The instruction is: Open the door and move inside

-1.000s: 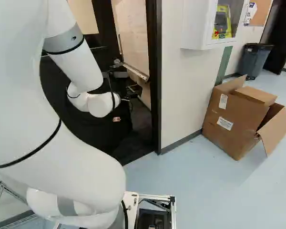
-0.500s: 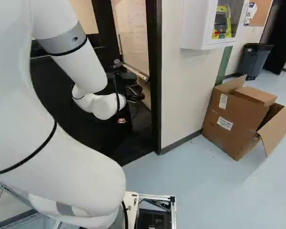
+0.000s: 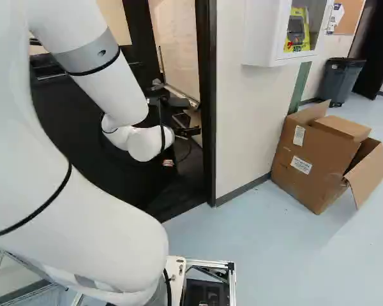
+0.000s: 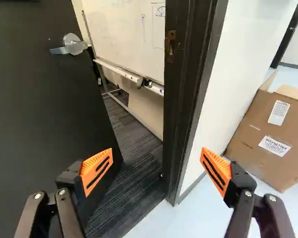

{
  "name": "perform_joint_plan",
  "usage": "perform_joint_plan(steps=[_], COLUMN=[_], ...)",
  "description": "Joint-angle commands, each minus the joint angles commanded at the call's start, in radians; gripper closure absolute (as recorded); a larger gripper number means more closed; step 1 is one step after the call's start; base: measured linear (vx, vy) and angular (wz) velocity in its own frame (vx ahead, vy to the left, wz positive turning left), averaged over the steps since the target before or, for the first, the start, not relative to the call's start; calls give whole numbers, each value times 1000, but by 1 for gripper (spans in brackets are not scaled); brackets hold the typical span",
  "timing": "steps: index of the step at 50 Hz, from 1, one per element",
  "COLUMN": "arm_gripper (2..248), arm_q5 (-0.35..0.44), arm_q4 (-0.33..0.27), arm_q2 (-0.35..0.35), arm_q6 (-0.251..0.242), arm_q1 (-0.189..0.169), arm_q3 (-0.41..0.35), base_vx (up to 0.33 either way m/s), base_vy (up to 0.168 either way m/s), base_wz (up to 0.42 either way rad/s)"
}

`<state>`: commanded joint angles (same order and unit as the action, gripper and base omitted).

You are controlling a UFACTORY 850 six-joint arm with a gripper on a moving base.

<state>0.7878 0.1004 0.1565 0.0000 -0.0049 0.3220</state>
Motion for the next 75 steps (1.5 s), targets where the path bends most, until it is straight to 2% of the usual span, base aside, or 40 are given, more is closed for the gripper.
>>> perform_joint_plan(steps=[29,75], arm_gripper=[3,3], arm_q5=[0,0], arm_q4=[0,0], arm_q2=[0,0], arm_q6=[0,0], arm_q1=[0,0], arm_q3=[0,0], base_vx=[-8,20], base_vy=[1,29], base_wz=[8,146])
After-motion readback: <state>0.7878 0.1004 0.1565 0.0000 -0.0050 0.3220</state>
